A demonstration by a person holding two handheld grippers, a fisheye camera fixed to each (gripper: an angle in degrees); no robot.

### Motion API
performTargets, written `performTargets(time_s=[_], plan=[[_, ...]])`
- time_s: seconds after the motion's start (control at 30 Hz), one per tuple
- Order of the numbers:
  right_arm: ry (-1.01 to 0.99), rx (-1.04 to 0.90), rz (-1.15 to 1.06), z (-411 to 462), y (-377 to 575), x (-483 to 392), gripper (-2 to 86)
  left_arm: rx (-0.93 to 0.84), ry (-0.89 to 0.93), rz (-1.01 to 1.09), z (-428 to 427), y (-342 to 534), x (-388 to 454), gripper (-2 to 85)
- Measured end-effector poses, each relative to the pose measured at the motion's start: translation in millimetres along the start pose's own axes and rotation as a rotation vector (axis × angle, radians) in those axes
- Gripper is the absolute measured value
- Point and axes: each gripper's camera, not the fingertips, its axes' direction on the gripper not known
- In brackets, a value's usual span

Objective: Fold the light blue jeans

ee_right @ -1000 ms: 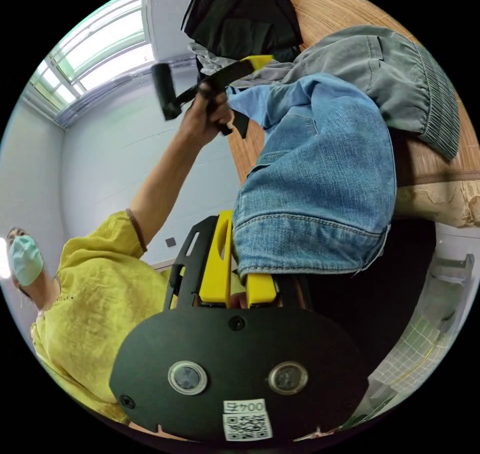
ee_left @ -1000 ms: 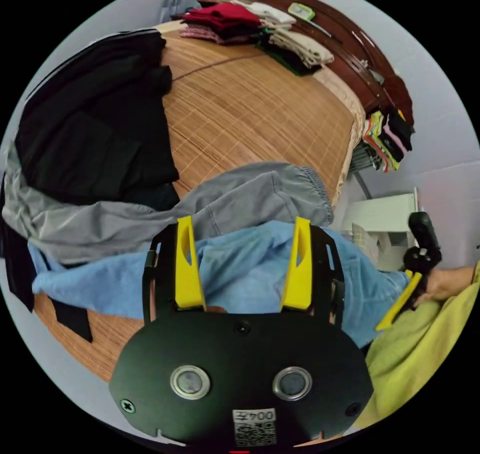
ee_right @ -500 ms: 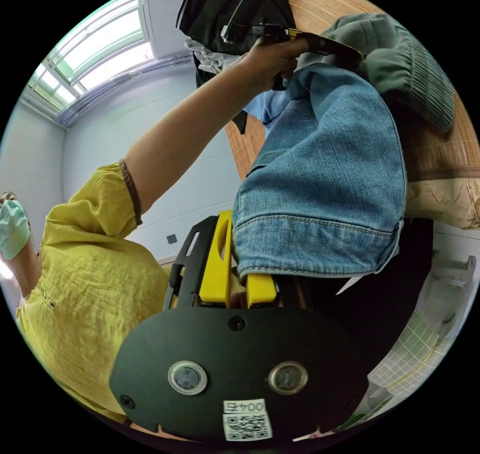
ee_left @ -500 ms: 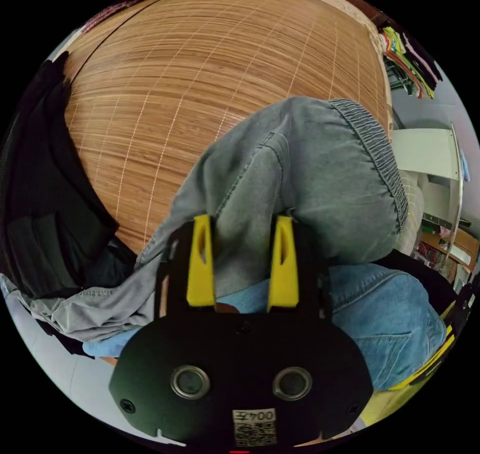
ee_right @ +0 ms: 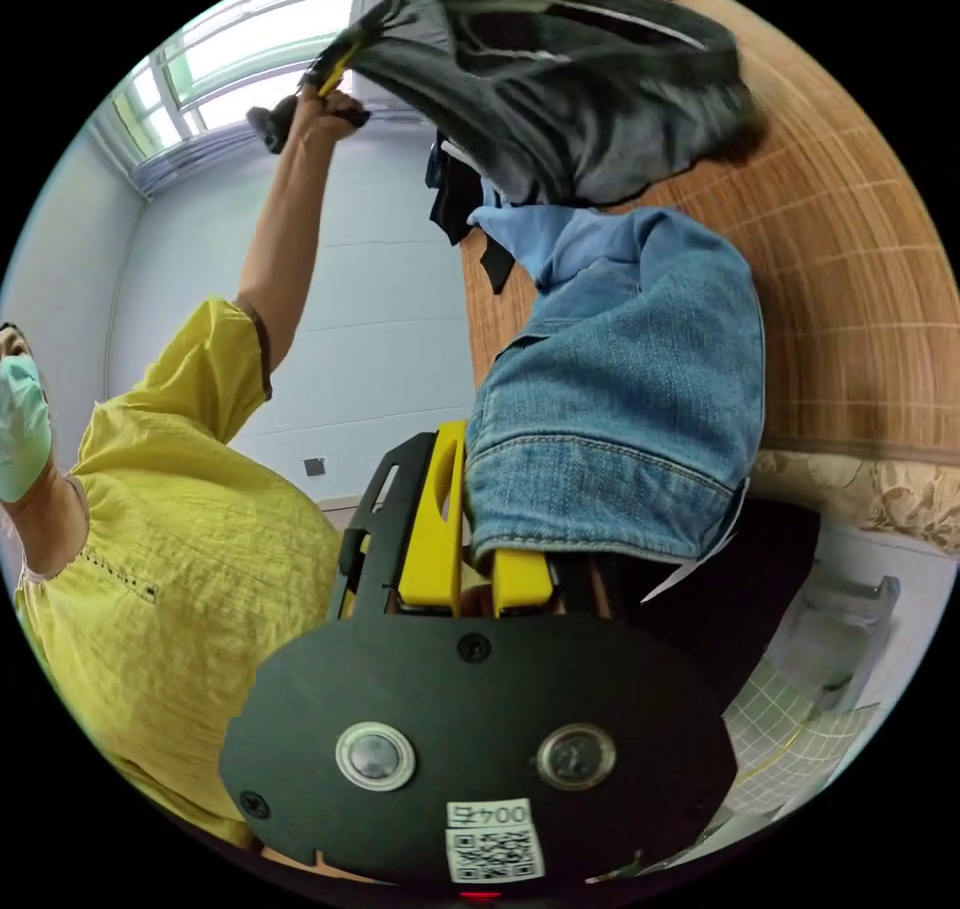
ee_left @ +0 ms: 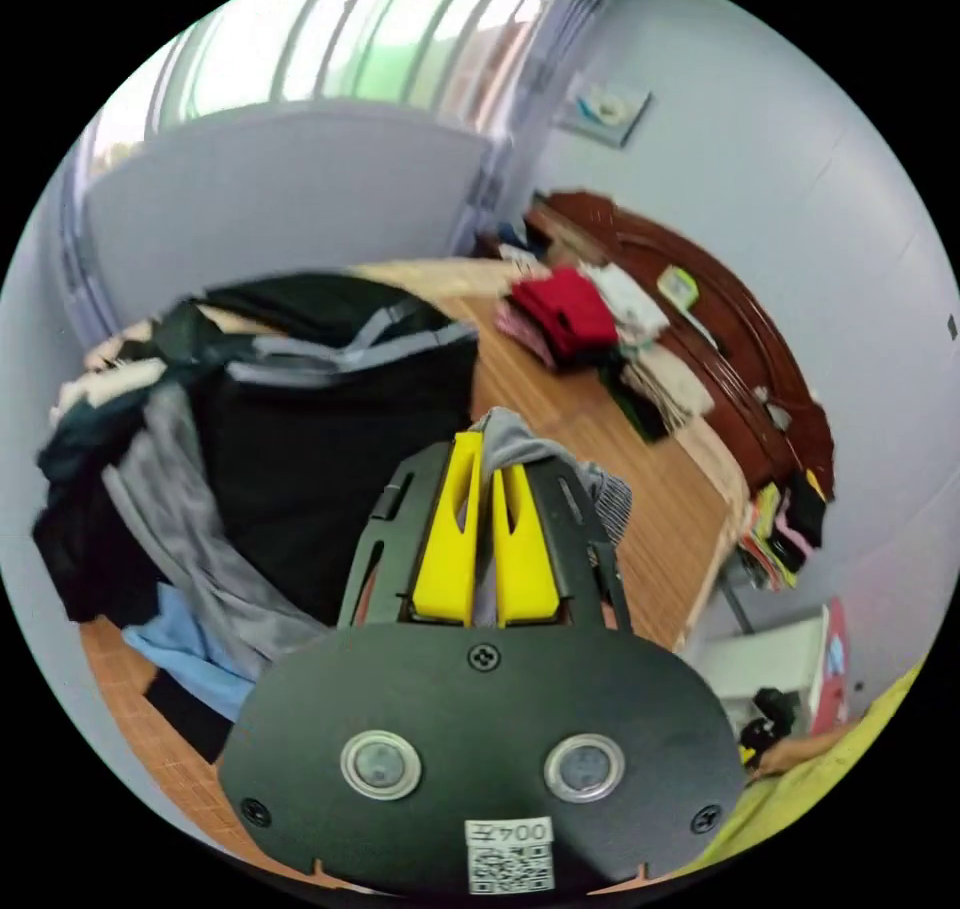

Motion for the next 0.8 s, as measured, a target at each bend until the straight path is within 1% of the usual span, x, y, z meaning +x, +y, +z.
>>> performTargets(time_s=[0.03, 0.07, 0.1, 0.13, 0.17, 0.2, 0.23, 0.27, 0.3, 0.37, 0.53, 0.6, 0.7, 0.73, 0.8], plan=[[0.006, 0.002, -0.006, 1.0, -3.1, -2.5, 1.8, 0.053, -0.035, -0.004, -15.2, -9.6, -5.8, 0.4], [0.018, 0.007, -0.016, 3.7, -9.1, -6.8, 1.8, 0.150, -0.078, -0.044, -42.4, -25.3, -20.7, 0.7], [0.029, 0.012, -0.022, 7.5, -15.0, -10.0, 1.9, 0.200, -0.098, -0.094, -61.0, -38.0, -37.4, 1.1], [0.033, 0.016, -0.024, 9.6, -17.9, -11.0, 1.9, 0.195, -0.109, -0.118, -65.5, -43.7, -45.4, 1.4], [0.040, 0.025, -0.023, 13.9, -23.8, -12.2, 1.9, 0.133, -0.121, -0.156, -65.1, -53.7, -62.0, 2.5], [0.050, 0.035, -0.021, 18.2, -30.1, -12.6, 1.9, 0.017, -0.094, -0.160, -53.4, -58.4, -77.6, 5.0], [0.055, 0.039, -0.019, 20.3, -33.5, -12.4, 1.9, -0.049, -0.062, -0.164, -45.2, -57.3, -85.3, 6.9], [0.065, 0.052, -0.014, 23.6, -40.4, -12.5, 1.9, -0.155, 0.024, -0.192, -29.4, -46.9, -99.7, 9.8], [0.076, 0.074, -0.013, 25.2, -47.5, -13.4, 1.9, -0.199, 0.106, -0.217, -18.8, -27.9, -109.3, 11.5], [0.086, 0.113, -0.017, 24.4, -59.1, -16.7, 1.9, -0.223, 0.179, -0.240, -7.9, 9.9, -116.8, 12.0], [0.090, 0.150, -0.109, 14.3, -96.3, -40.5, 1.7, -0.321, 0.262, -0.225, 10.1, 127.2, -113.0, 12.4], [0.157, 0.116, -0.181, 5.7, -115.5, -61.4, 1.7, -0.367, 0.312, -0.256, 12.7, 186.5, -112.5, 12.5], [0.261, 0.045, -0.249, -6.6, -136.8, -86.1, 1.8, -0.389, 0.342, -0.294, 6.3, 246.4, -114.1, 12.4], [0.287, 0.027, -0.258, -8.8, -141.1, -90.6, 1.8, -0.390, 0.348, -0.299, 4.2, 255.6, -114.6, 12.4], [0.402, -0.041, -0.287, -17.9, -158.7, -105.5, 1.9, -0.402, 0.367, -0.306, -2.6, 285.3, -116.3, 12.4]])
